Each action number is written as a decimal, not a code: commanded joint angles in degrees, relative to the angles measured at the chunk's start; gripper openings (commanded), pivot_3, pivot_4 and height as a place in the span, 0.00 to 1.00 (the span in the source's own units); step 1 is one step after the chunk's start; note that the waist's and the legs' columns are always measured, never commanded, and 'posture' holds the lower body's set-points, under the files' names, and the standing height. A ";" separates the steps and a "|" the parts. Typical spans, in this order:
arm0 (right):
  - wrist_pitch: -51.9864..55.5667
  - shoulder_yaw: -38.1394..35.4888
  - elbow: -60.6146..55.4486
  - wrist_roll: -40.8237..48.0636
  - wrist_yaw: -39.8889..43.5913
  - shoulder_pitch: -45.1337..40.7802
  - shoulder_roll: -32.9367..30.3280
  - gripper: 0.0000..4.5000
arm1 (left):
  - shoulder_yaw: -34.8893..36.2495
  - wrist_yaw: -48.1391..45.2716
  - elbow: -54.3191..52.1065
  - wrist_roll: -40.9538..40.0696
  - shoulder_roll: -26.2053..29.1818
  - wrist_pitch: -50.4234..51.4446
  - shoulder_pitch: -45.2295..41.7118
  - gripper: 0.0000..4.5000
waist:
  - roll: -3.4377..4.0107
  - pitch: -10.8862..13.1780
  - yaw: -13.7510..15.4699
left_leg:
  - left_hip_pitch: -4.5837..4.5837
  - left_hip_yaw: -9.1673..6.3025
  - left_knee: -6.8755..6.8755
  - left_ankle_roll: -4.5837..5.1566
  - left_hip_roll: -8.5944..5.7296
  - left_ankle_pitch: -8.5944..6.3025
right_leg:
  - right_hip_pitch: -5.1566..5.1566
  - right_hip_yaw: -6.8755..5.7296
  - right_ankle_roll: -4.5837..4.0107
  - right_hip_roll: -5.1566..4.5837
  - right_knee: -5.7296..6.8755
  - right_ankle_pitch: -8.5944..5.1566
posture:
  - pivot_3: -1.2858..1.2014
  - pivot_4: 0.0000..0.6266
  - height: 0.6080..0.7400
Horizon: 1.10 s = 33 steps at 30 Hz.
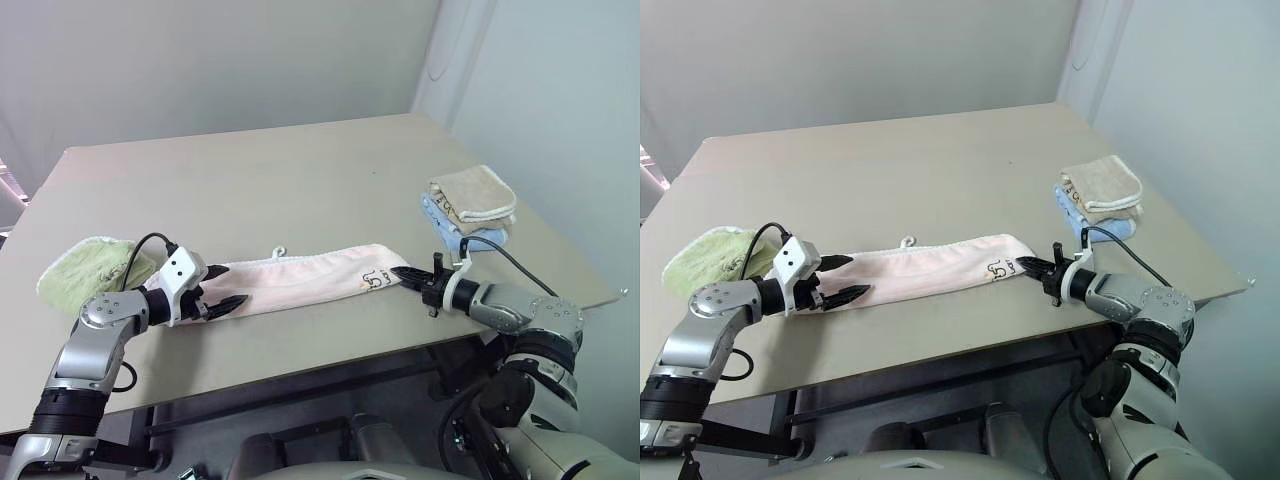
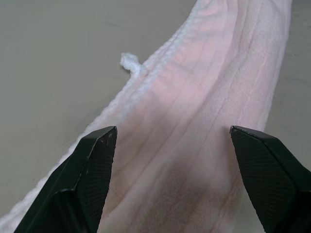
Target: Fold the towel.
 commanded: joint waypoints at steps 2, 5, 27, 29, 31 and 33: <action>-1.64 -1.11 -0.04 -0.36 0.41 -0.32 -1.84 0.01 | 1.19 0.34 -0.16 0.10 0.71 -0.95 -0.54 0.87 | 0.01 0.00 0.03 | -0.01 -0.01 0.00 0.01 0.01 0.00 | 0.00 0.00 0.00 -0.01 0.00 0.00 | 0.52 0.00 0.92; -1.08 -1.03 -0.48 -0.17 2.54 0.11 -4.46 0.01 | 1.40 0.38 0.27 0.10 0.84 -1.07 -0.75 0.87 | 0.06 0.04 0.29 | -0.04 -0.01 0.00 0.02 0.00 -0.01 | -0.01 0.00 0.00 -0.03 0.00 0.00 | 0.52 0.00 0.92; -3.93 25.13 -28.32 -3.06 36.06 4.69 -24.94 0.01 | 1.52 0.70 1.65 1.00 1.15 -2.27 -0.77 0.87 | 0.25 0.15 0.46 | -0.03 0.04 -0.06 0.86 -0.09 -0.50 | -0.14 0.11 0.01 0.11 0.12 -0.04 | 0.52 0.00 0.92; -4.51 27.48 -30.95 -3.10 38.43 4.30 -25.15 0.01 | 1.59 0.84 1.49 1.05 1.26 -2.08 -0.67 0.87 | 0.25 0.16 0.48 | -0.03 0.05 -0.06 0.86 -0.08 -0.50 | -0.14 0.11 0.01 0.10 0.11 -0.04 | 0.52 0.00 0.92; -3.79 29.98 -32.32 -2.48 40.10 2.63 -24.40 0.01 | 1.64 0.95 1.28 1.08 1.38 -1.88 -0.61 0.87 | 0.26 0.16 0.48 | -0.03 0.05 -0.06 0.86 -0.09 -0.50 | -0.15 0.11 0.01 0.09 0.11 -0.04 | 0.52 0.00 0.92; -4.34 33.29 -33.20 -2.56 41.39 0.16 -22.56 0.01 | 1.64 1.05 1.17 1.10 1.46 -1.71 -0.66 0.87 | 0.26 0.16 0.34 | -0.04 0.07 -0.06 0.86 -0.08 -0.50 | -0.18 0.11 0.01 0.08 0.12 -0.04 | 0.52 0.00 0.92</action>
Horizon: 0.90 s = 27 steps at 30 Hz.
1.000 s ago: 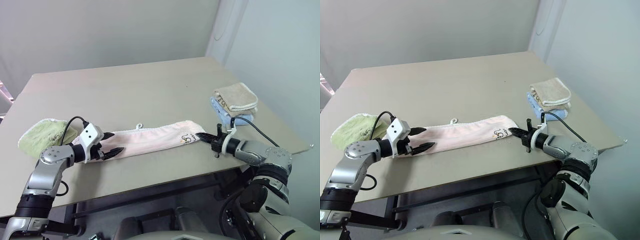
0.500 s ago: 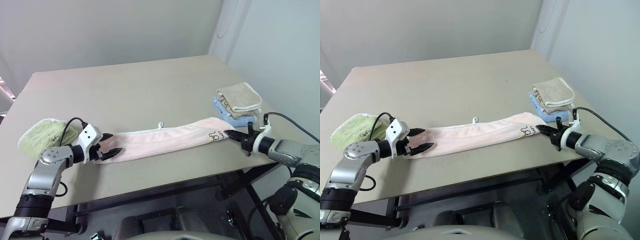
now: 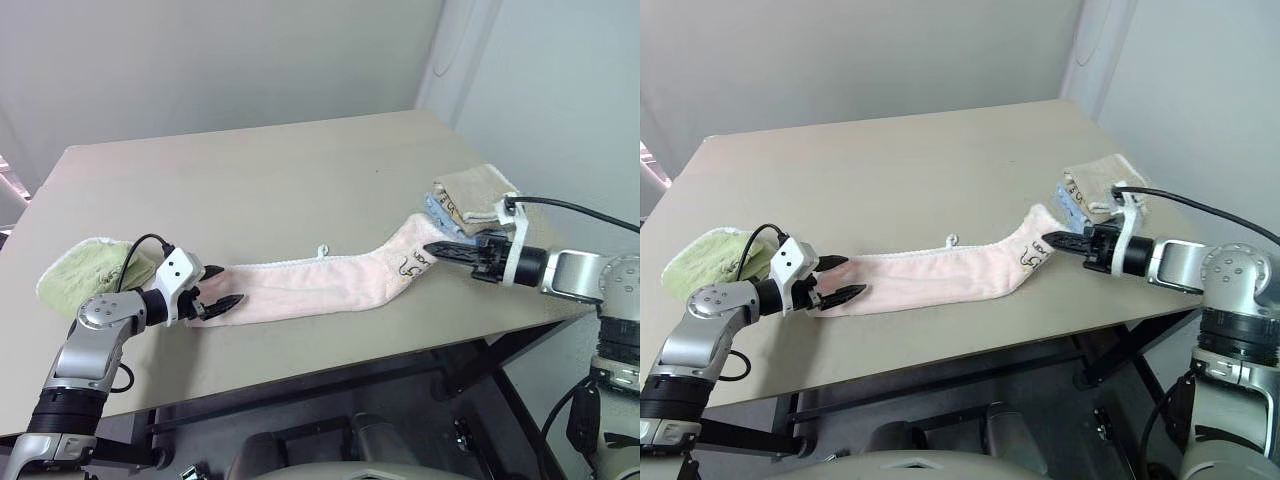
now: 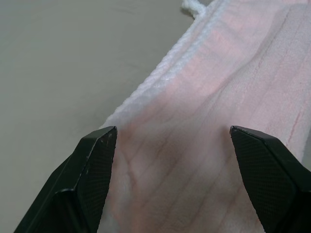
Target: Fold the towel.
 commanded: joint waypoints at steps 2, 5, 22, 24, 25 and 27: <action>-2.89 8.08 -2.15 -1.33 2.90 -7.06 4.43 0.01 | 1.21 0.38 -0.74 0.14 1.04 -0.55 -0.80 0.87 | 0.00 0.00 -0.34 | 0.04 0.04 0.00 0.00 0.02 0.00 | -0.01 0.00 0.00 0.01 0.04 0.00 | 0.52 0.00 0.92; -5.52 14.02 -0.01 -4.72 4.77 -9.82 6.96 0.01 | 0.78 0.48 -0.53 0.38 0.92 -0.70 -1.14 0.87 | 0.00 0.00 -0.06 | 0.07 0.01 0.00 0.00 0.05 0.00 | -0.02 -0.06 -0.02 0.05 0.10 0.01 | 0.52 0.00 0.92; -13.05 31.35 4.12 -17.29 10.37 -13.05 18.43 0.01 | 1.80 2.25 -4.12 -0.19 1.02 0.60 1.96 0.87 | -0.03 -0.02 1.52 | -0.40 0.04 0.38 -0.01 0.01 0.00 | -0.38 -0.08 -0.01 -0.05 0.44 0.04 | 0.52 0.00 0.92; -12.72 31.46 4.04 -17.65 10.21 -12.84 19.00 0.01 | 1.84 2.46 -4.42 -0.21 0.99 0.69 2.28 0.87 | -0.04 -0.03 1.48 | -0.39 0.04 0.41 -0.01 0.01 0.00 | -0.37 -0.08 -0.01 -0.05 0.45 0.04 | 0.52 0.00 0.92; -12.30 31.48 4.31 -17.79 10.10 -12.84 19.34 0.01 | 1.83 2.55 -4.53 -0.18 0.96 0.73 2.38 0.87 | -0.04 -0.03 1.48 | -0.39 0.04 0.42 -0.01 0.01 0.00 | -0.37 -0.08 -0.01 -0.05 0.45 0.04 | 0.52 0.00 0.92; -12.02 31.95 4.71 -18.46 9.69 -12.61 19.97 0.01 | 1.81 2.70 -4.83 -0.14 0.86 0.88 2.62 0.87 | -0.04 -0.03 1.44 | -0.38 0.04 0.41 -0.01 0.01 0.00 | -0.38 -0.08 -0.02 -0.04 0.48 0.04 | 0.52 0.00 0.92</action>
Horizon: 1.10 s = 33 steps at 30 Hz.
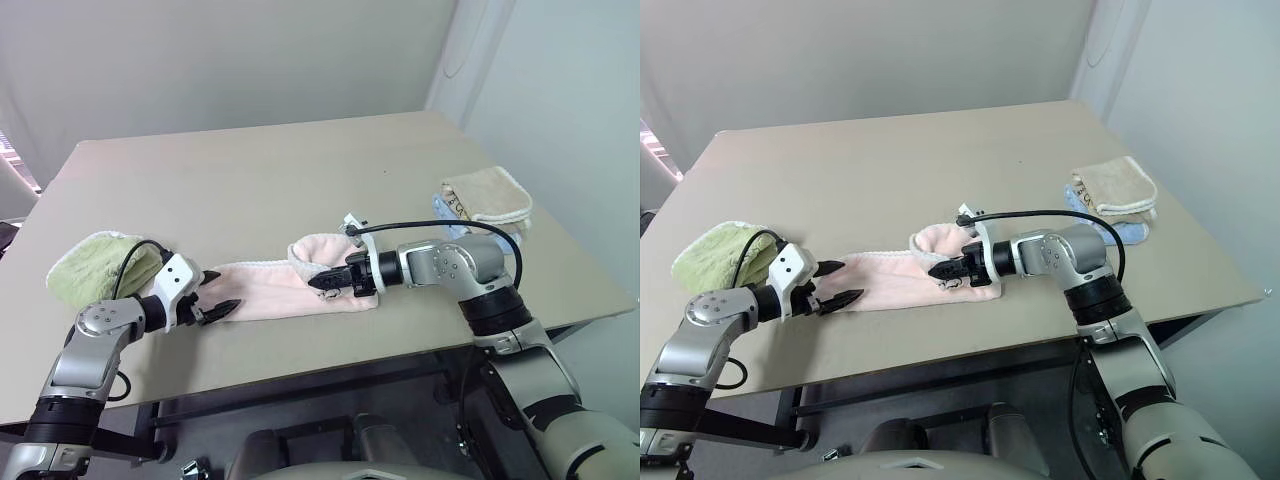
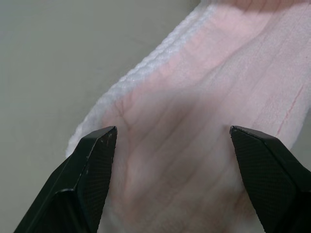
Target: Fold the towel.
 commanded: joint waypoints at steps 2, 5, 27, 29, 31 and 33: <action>0.56 0.77 -0.99 -1.39 -0.54 -0.36 1.54 0.01 | 1.51 0.35 -2.35 -0.54 0.63 -0.28 0.21 0.87 | 0.00 0.00 -0.07 | 0.01 0.00 -0.01 0.00 0.00 0.00 | -0.02 0.00 0.00 0.02 0.05 0.00 | 0.52 0.00 0.92; 0.97 1.44 -1.70 -1.90 -0.32 0.33 1.76 0.01 | 1.47 0.31 -2.31 -0.54 0.65 -0.33 0.21 0.87 | 0.00 0.00 -0.03 | 0.03 0.00 0.00 0.00 -0.01 0.00 | -0.05 0.00 -0.01 0.02 0.16 0.00 | 0.52 0.00 0.92; -0.97 1.63 3.50 -8.74 -5.27 0.07 7.37 0.01 | 1.40 -0.18 -2.13 -0.19 1.43 -0.58 0.20 0.87 | -0.05 -0.03 -0.11 | 0.21 0.02 0.11 -0.01 -0.01 0.00 | -0.02 0.02 -0.03 0.04 0.44 -0.02 | 0.52 0.00 0.92; -2.15 2.27 3.67 -9.47 -5.03 0.14 7.61 0.11 | 1.37 -0.14 -2.24 -0.23 1.37 -0.53 0.29 0.87 | -0.05 -0.03 -0.11 | 0.21 0.02 0.10 0.00 -0.01 0.00 | -0.02 0.02 -0.03 0.04 0.45 -0.02 | 0.52 0.00 0.92; -2.57 1.76 3.07 -9.34 -4.84 0.27 8.07 0.24 | 1.40 -0.12 -2.35 -0.30 1.33 -0.48 0.39 0.87 | -0.05 -0.03 -0.11 | 0.22 0.02 0.11 -0.01 -0.01 0.00 | -0.02 0.02 -0.03 0.04 0.45 -0.02 | 0.52 0.00 0.92; -2.84 1.90 0.72 -8.77 -3.46 0.82 7.32 0.40 | 1.44 -0.14 -2.44 -0.40 1.32 -0.40 0.49 0.87 | -0.05 -0.03 -0.11 | 0.22 0.02 0.10 0.00 -0.01 0.00 | -0.02 0.02 -0.03 0.05 0.46 -0.02 | 0.52 0.00 0.92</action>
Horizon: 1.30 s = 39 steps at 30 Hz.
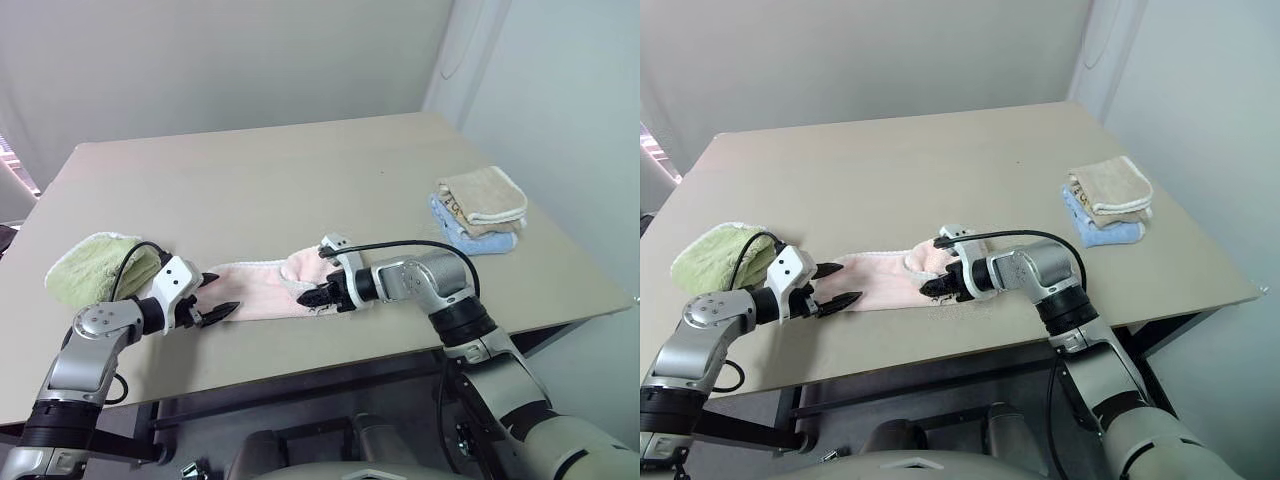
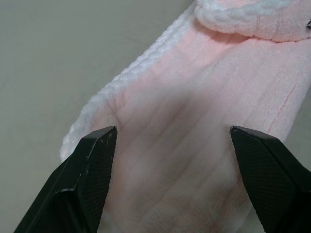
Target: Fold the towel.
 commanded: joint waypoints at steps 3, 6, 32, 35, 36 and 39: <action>-1.74 -2.37 -7.89 2.92 4.67 0.74 -2.30 0.63 | 1.43 -0.12 -1.96 -0.49 0.89 -0.43 -0.44 0.87 | 0.00 0.00 0.01 | 0.00 0.00 0.00 0.00 0.00 0.00 | 0.00 0.00 0.00 0.00 0.00 0.00 | 0.52 0.00 0.92; -2.99 -7.41 -13.51 8.05 10.14 3.04 -5.67 0.78 | 1.71 -0.30 -1.87 -0.73 1.11 -0.17 -0.55 0.87 | -0.01 0.00 0.26 | -0.03 -0.02 0.00 0.00 -0.01 0.00 | 0.01 -0.01 0.01 -0.02 -0.02 -0.01 | 0.52 0.00 0.92; -35.80 -11.66 5.04 -3.37 18.36 3.91 -7.27 0.01 | -9.24 -4.58 3.52 -5.52 -11.55 5.68 -20.17 0.00 | -0.09 -0.03 -0.04 | 0.32 0.06 0.09 0.00 -0.07 0.01 | 0.33 0.02 -0.04 0.04 0.04 -0.03 | 0.52 0.00 0.92; -38.63 -7.42 7.55 -8.15 17.46 4.80 -5.75 0.01 | -12.63 -4.13 8.97 -1.29 -15.15 0.13 -22.88 0.00 | -0.10 -0.04 -0.02 | 0.32 0.09 0.10 0.00 -0.07 0.01 | 0.33 0.06 -0.04 0.04 0.03 -0.03 | 0.52 0.00 0.92; -40.09 -6.30 9.46 -10.17 16.06 4.85 -4.87 0.01 | -13.90 -5.02 9.91 -0.33 -15.78 -1.15 -22.87 0.00 | -0.10 -0.04 -0.04 | 0.32 0.08 0.10 0.00 -0.07 0.01 | 0.34 0.06 -0.04 0.04 0.03 -0.03 | 0.52 0.00 0.92; -43.57 -5.44 14.91 -13.41 12.87 4.74 -2.08 0.01 | -16.98 -5.91 13.42 2.99 -17.18 -4.93 -21.84 0.00 | -0.10 -0.05 0.00 | 0.31 0.09 0.05 0.00 -0.07 0.01 | 0.32 0.06 -0.05 0.04 0.03 -0.02 | 0.52 0.00 0.92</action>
